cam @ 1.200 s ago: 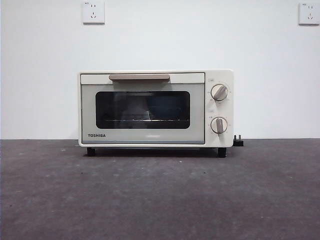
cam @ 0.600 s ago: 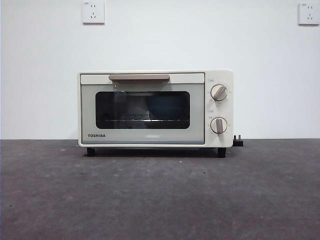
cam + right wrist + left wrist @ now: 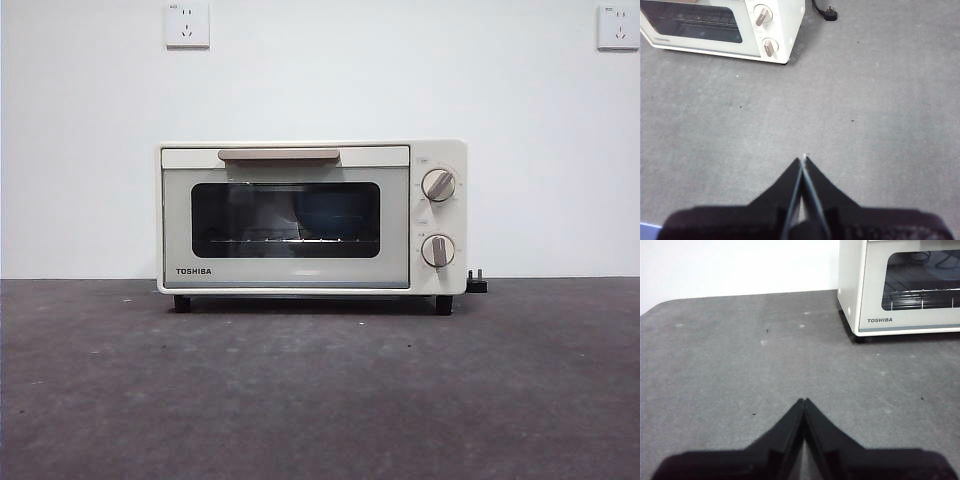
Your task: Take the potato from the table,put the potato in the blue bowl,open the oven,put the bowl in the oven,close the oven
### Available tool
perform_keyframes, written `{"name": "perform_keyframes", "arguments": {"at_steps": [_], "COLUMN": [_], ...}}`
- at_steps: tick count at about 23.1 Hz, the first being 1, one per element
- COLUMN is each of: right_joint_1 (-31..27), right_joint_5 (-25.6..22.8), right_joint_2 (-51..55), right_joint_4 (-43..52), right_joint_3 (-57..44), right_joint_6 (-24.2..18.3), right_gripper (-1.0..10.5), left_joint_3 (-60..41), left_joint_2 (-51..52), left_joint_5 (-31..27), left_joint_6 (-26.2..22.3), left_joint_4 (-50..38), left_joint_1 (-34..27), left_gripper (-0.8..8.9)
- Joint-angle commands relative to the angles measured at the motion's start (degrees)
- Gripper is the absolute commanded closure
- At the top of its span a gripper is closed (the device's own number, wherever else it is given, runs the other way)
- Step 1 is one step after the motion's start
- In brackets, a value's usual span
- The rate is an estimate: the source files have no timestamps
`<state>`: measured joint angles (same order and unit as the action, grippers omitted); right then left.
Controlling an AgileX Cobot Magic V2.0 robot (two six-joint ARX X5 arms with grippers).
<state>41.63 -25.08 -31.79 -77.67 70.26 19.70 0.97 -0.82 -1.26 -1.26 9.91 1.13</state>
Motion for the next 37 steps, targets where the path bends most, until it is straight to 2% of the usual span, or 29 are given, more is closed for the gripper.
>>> {"name": "perform_keyframes", "arguments": {"at_steps": [1, 5, 6, 7, 9, 11, 12, 14, 16, 18, 25, 28, 30, 33, 37], "right_joint_1": [0.04, -0.07, -0.7, -2.58, -9.14, -15.67, -17.97, -21.57, -24.81, -27.91, -33.44, -35.82, -37.46, -39.52, -40.54], "right_joint_5": [-0.07, -0.22, -2.08, -4.59, -6.03, -6.08, -6.64, -6.12, -3.5, 2.32, 19.85, 25.35, 27.02, 27.02, 26.82], "right_joint_2": [0.09, 0.11, 0.22, 0.26, 0.31, 1.4, 2.51, 6.78, 12.37, 16.81, 20.92, 21.9, 23.06, 25.9, 30.1], "right_joint_4": [-1.18, -1.18, -1.18, -1.18, -1.16, -1.16, 0.22, 9.07, 20.98, 30.95, 54.4, 63.87, 70.14, 77.66, 80.72], "right_joint_3": [-0.35, -0.35, -0.35, -0.35, -0.37, -0.44, -0.7, -3.39, -10.19, -18.49, -37.94, -45.18, -49.94, -57.05, -64.67], "right_joint_6": [-0.22, -0.24, -5.01, -10.86, -15.85, -16.0, -17.77, -18.43, -19.65, -19.93, -19.93, -19.93, -19.93, -19.91, -19.54], "right_gripper": [9.6, 9.6, 9.5, 9.5, 9.5, 9.5, 9.5, 9.5, 9.5, 9.5, 9.5, 9.5, 9.5, 9.5, 9.5], "left_joint_3": [-0.55, -0.55, -0.55, -0.55, -0.55, -0.55, -0.55, -0.55, -0.55, -0.55, -0.55, -0.55, -0.55, -0.55, -0.55], "left_joint_2": [-0.09, -0.09, -0.09, -0.09, -0.09, -0.09, -0.09, -0.09, -0.11, -0.11, -0.11, -0.11, -0.11, -0.11, -0.11], "left_joint_5": [0.2, 0.2, 0.2, 0.2, 0.2, 0.2, 0.2, 0.2, 0.2, 0.2, 0.2, 0.2, 0.2, 0.2, 0.2], "left_joint_6": [0.44, 0.44, 0.44, 0.44, 0.44, 0.44, 0.44, 0.44, 0.44, 0.44, 0.44, 0.44, 0.44, 0.44, 0.44], "left_joint_4": [-0.55, -0.55, -0.55, -0.55, -0.55, -0.55, -0.55, -0.55, -0.55, -0.55, -0.55, -0.55, -0.55, -0.57, -0.55], "left_joint_1": [-0.17, -0.2, -0.17, -0.17, -0.17, -0.17, -0.17, -0.2, -0.17, -0.2, -0.2, -0.2, -0.17, -0.17, -0.17], "left_gripper": [8.18, 8.18, 8.18, 8.18, 8.18, 8.18, 8.18, 8.18, 8.17, 8.18, 8.18, 8.17, 8.18, 8.18, 8.18]}}
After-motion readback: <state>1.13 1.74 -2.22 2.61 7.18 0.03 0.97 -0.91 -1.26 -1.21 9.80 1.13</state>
